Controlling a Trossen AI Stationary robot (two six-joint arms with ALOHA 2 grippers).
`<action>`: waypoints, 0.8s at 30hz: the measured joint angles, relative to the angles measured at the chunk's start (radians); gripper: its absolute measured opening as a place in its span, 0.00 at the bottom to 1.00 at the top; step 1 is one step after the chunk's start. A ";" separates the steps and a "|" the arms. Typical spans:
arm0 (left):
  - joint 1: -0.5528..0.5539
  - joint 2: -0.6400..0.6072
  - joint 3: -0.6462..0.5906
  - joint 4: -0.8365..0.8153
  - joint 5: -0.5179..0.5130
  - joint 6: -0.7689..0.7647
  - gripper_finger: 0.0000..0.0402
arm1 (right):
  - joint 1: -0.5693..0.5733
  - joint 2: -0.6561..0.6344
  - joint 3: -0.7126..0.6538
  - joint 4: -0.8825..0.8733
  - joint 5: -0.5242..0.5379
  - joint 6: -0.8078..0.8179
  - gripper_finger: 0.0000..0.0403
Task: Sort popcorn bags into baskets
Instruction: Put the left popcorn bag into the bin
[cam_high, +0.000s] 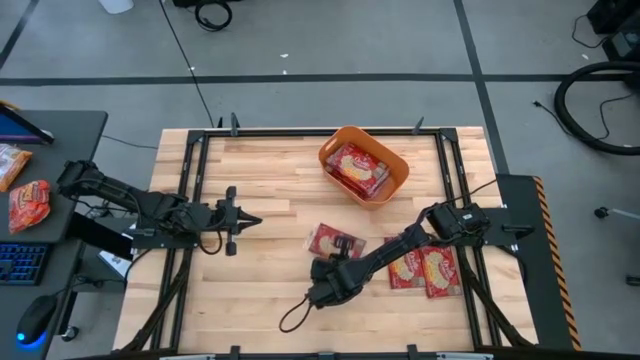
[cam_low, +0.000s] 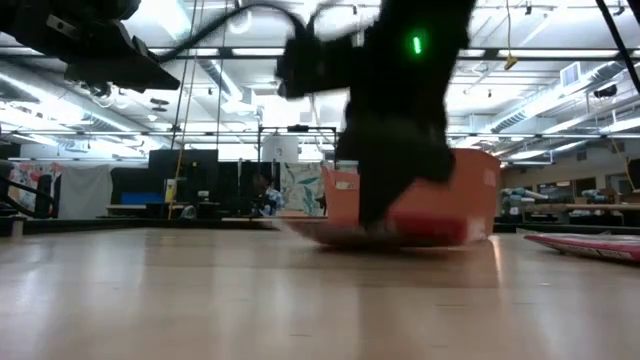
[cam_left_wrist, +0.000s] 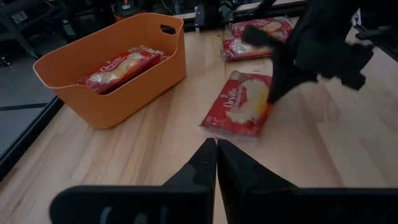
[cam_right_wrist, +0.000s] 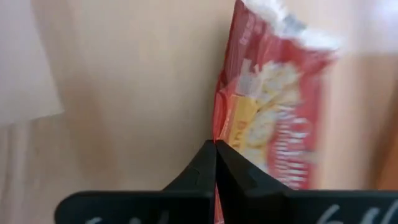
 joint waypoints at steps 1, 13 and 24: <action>0.000 0.000 0.000 0.000 0.000 0.000 0.05 | 0.000 -0.001 0.030 -0.044 0.020 0.000 0.01; 0.000 0.000 0.000 -0.001 0.000 -0.008 0.05 | -0.008 -0.003 0.368 -0.489 0.223 0.008 0.01; 0.000 0.000 0.000 -0.007 0.000 -0.022 0.05 | -0.079 -0.016 0.433 -0.490 0.321 -0.163 0.00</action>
